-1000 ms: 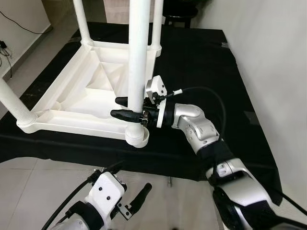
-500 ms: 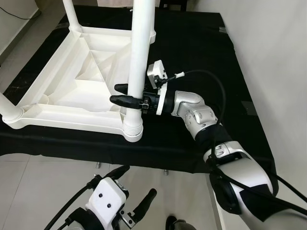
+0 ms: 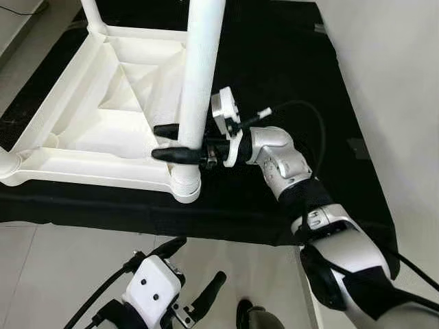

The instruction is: Building children table

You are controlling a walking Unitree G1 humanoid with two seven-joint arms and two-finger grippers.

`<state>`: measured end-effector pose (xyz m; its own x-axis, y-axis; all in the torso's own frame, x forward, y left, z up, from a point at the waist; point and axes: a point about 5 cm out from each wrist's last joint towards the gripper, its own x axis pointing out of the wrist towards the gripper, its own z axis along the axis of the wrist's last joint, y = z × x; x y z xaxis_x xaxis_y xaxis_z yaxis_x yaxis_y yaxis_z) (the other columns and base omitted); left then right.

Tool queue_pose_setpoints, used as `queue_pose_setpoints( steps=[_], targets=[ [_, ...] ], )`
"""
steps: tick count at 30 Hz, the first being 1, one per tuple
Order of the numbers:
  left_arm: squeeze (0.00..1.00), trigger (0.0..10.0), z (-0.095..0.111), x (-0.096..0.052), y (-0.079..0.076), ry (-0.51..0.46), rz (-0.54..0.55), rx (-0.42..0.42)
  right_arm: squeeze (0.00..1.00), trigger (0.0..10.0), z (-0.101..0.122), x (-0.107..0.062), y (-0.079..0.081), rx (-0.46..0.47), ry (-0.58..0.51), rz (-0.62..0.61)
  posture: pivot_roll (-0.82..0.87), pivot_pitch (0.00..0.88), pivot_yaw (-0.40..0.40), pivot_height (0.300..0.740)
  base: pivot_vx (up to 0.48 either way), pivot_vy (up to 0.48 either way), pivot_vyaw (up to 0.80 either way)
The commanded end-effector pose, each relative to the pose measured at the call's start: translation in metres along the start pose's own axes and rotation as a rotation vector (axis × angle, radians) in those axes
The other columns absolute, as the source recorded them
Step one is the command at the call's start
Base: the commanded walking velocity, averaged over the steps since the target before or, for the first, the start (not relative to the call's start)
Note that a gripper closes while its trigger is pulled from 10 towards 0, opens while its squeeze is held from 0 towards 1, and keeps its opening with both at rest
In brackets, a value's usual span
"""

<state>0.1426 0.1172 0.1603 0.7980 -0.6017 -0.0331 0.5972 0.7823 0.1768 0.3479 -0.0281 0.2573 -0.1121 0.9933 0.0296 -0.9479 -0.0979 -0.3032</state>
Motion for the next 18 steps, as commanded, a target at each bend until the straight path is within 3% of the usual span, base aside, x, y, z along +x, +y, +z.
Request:
queue_pose_setpoints(
  steps=[1, 13, 18],
  targets=[
    [0.00, 10.0, -0.0010, -0.0033, -0.0032, 0.024, -0.016, -0.004, 0.00, 10.0, -0.0445, -0.0048, 0.0189, 0.123, 0.173, 0.061, 0.10, 0.358, -0.070, 0.740, 0.000, 0.000, 0.00],
    [0.00, 10.0, -0.0008, -0.0029, -0.0028, 0.030, -0.018, -0.007, 0.00, 10.0, -0.0503, -0.0048, 0.0186, 0.065, 0.339, 0.080, 0.10, 0.359, -0.070, 0.740, 0.000, 0.000, 0.00],
    [0.00, 10.0, -0.0007, -0.0026, -0.0023, 0.030, -0.013, -0.005, 0.00, 10.0, -0.0523, -0.0055, 0.0192, 0.084, 0.406, 0.115, 0.10, 0.358, -0.071, 0.740, 0.000, 0.000, 0.00]
  ],
)
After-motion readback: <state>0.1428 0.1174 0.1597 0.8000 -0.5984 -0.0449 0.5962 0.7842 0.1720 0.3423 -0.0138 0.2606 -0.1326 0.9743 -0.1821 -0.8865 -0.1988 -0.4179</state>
